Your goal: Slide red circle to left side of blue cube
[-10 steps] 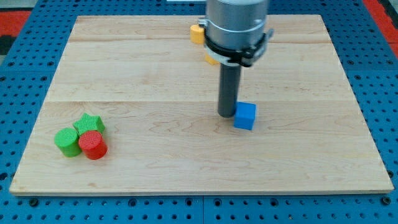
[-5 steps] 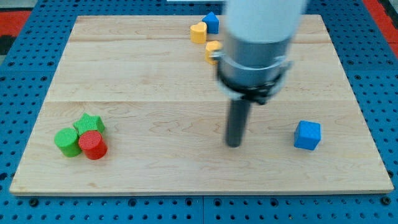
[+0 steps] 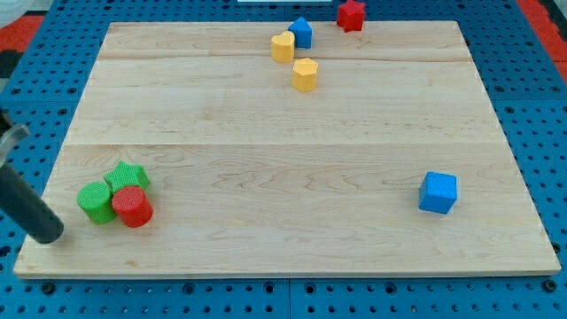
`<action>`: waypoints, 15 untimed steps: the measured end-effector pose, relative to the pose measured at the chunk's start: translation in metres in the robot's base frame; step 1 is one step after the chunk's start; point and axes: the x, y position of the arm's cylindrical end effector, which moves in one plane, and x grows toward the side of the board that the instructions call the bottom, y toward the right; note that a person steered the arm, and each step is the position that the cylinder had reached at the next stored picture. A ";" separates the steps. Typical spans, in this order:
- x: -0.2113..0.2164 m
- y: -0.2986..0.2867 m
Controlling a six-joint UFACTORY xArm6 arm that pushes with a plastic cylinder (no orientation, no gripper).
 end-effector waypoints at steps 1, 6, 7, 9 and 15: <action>-0.018 0.037; -0.024 0.116; -0.051 0.154; -0.081 0.256; -0.035 0.364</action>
